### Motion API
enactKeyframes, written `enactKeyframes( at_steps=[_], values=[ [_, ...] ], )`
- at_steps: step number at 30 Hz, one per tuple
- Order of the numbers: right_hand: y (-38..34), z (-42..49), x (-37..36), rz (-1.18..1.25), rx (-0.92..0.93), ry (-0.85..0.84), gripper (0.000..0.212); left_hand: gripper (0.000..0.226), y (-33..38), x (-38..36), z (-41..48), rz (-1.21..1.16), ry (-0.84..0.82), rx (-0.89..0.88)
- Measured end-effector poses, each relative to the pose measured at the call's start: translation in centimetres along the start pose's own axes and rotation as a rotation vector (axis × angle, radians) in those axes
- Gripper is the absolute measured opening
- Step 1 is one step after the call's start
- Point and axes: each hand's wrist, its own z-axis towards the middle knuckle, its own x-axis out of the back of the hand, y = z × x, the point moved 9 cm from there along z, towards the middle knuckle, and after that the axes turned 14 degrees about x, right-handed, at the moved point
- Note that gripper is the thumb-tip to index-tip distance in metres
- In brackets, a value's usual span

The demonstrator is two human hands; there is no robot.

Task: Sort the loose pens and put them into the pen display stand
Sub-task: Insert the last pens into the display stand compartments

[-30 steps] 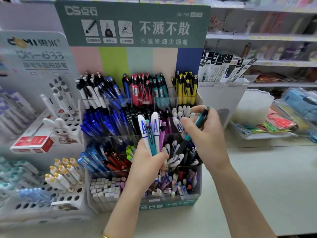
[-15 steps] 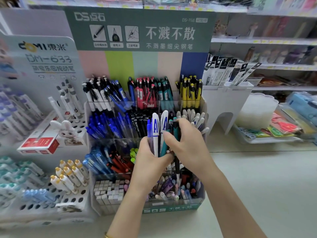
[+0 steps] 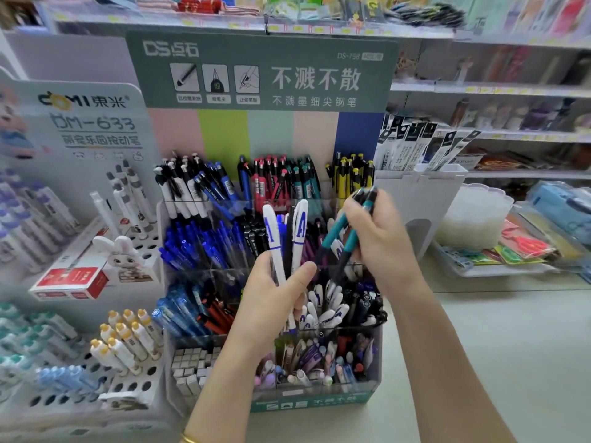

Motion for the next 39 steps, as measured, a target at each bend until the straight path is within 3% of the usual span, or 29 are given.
enactKeyframes(
  at_steps=[5,7,11,15,19,21,24,28,31,32,34,36,39],
  values=[
    [-3.4,3.6,2.4,-0.211,0.308,0.266,0.009,0.012,0.4,0.6,0.6,0.019,-0.004,-0.029],
    [-4.6,4.2,1.5,-0.352,0.441,0.292,0.02,0.012,0.6,0.3,0.6,0.027,-0.039,-0.034],
    [-5.5,5.1,-1.1,-0.591,0.613,0.258,0.033,0.014,1.0,0.0,0.3,-0.011,-0.113,-0.032],
    [-3.9,6.3,-3.0,-0.749,0.578,0.13,0.031,0.031,1.3,-0.4,-0.2,-0.091,-0.22,-0.009],
    [-3.3,6.7,-4.2,-0.868,0.647,0.098,0.067,0.036,1.3,-0.6,-0.4,-0.17,-0.297,0.001],
    [-2.7,6.7,-5.1,-0.965,0.67,0.087,0.061,0.036,1.3,-0.7,-0.5,-0.192,-0.337,-0.004],
    [-1.5,6.4,-5.4,-1.053,0.641,0.084,0.034,0.042,1.5,-0.9,-0.6,-0.207,-0.365,0.0],
    [-1.1,5.1,-4.9,-0.869,0.56,0.042,0.039,0.043,1.5,-0.5,-0.7,-0.202,-0.319,0.01],
    [-3.5,2.9,-2.9,-0.621,0.514,0.129,0.039,0.039,1.7,-0.1,-0.8,-0.177,-0.261,-0.03],
    [-3.9,2.2,-2.6,-0.485,0.448,0.083,0.033,0.039,1.8,0.0,-0.8,-0.173,-0.247,-0.039],
    [-3.2,0.4,-3.9,-0.211,0.225,-0.169,0.016,0.036,1.8,0.1,-0.9,-0.157,-0.226,-0.047],
    [-2.5,-1.6,-5.5,-0.121,0.081,-0.382,0.01,0.03,1.7,0.0,-1.0,-0.12,-0.228,-0.059],
    [-1.9,-2.1,-5.0,-0.059,0.009,-0.389,0.009,0.036,1.4,-0.5,-1.3,-0.136,-0.25,-0.029]
  ],
)
